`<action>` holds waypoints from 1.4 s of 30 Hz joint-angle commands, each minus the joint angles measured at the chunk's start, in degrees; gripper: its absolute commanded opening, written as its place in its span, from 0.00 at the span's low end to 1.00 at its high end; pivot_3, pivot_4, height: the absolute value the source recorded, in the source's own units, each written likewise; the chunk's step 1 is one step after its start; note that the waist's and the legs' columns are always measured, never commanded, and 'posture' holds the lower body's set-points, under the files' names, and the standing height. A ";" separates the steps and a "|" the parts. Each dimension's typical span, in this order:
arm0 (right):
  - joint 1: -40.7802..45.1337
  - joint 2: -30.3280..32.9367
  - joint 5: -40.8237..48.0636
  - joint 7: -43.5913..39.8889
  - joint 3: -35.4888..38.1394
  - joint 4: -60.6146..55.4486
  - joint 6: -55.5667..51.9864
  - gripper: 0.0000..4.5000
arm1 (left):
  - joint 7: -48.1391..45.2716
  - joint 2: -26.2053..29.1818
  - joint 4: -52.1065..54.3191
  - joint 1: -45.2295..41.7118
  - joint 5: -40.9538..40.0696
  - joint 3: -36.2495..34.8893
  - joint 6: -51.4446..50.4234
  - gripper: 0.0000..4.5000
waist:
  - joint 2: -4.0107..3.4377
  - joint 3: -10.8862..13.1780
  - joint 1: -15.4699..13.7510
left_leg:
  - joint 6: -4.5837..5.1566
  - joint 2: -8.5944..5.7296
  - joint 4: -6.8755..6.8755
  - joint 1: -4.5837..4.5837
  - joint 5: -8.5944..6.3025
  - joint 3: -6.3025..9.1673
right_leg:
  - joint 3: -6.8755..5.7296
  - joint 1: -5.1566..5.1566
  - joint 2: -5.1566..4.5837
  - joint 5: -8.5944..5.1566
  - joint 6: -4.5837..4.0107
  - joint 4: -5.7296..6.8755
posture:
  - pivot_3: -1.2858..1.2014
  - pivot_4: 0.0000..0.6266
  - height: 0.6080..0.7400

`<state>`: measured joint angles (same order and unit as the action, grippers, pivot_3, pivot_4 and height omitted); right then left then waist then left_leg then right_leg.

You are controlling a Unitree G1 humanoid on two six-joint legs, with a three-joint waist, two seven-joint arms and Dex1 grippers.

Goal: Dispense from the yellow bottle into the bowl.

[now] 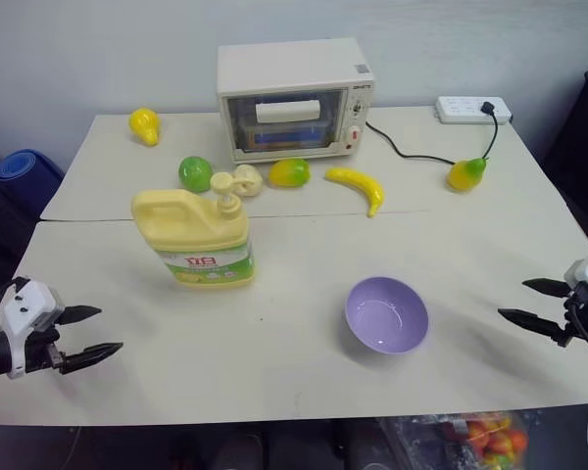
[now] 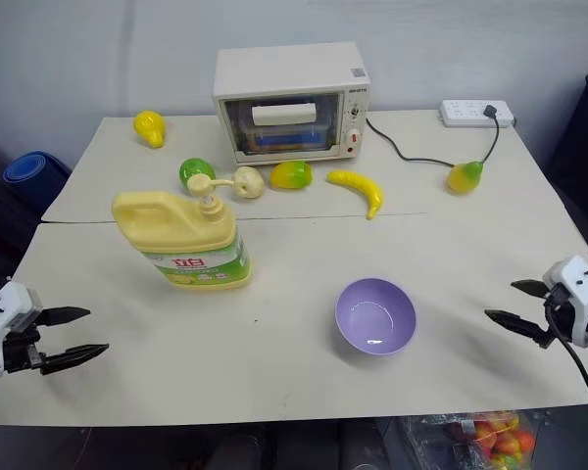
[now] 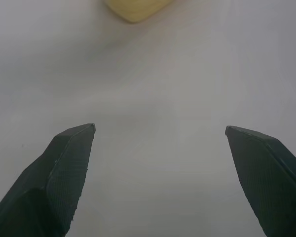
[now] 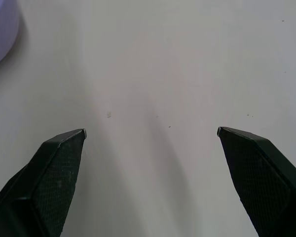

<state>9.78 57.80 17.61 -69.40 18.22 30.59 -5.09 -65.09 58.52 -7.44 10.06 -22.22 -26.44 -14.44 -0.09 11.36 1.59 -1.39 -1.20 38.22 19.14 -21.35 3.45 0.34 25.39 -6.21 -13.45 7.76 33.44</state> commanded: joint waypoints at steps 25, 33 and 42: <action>-6.97 1.37 4.94 0.15 4.35 -17.64 -5.81 0.99 | -1.17 -0.49 11.79 -4.80 -13.28 -4.44 -15.73 1.00 | 0.01 -0.01 -0.05 | 0.02 0.00 0.26 -0.02 0.01 0.01 | 0.07 0.00 0.01 0.00 0.00 0.37 | 0.52 0.24 1.00; -21.45 -0.44 14.70 1.37 8.91 -52.77 -19.05 0.99 | -9.78 4.59 35.62 0.29 -30.58 -11.30 -30.16 1.00 | 0.05 -0.01 -0.12 | 0.04 0.01 0.44 0.04 -0.02 0.07 | 0.09 -0.02 0.02 0.00 -0.01 0.40 | 0.52 0.24 1.00; -21.93 -5.16 9.00 12.91 -4.03 -66.89 -21.20 0.99 | -10.34 8.21 46.74 -1.68 -28.71 -5.82 -27.16 1.00 | 0.25 0.04 -0.11 | 0.06 0.15 0.76 -0.22 -0.03 0.15 | 0.14 -0.82 0.34 -0.48 -0.98 0.19 | 0.52 0.24 1.00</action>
<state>-12.46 53.34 29.33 -58.81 17.26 -34.07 -27.39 -75.24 66.13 38.40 9.30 -52.59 -33.68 -43.90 0.17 11.40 1.48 -1.34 -1.04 38.98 18.86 -21.38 3.61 0.49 24.53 -5.85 -13.94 6.77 33.64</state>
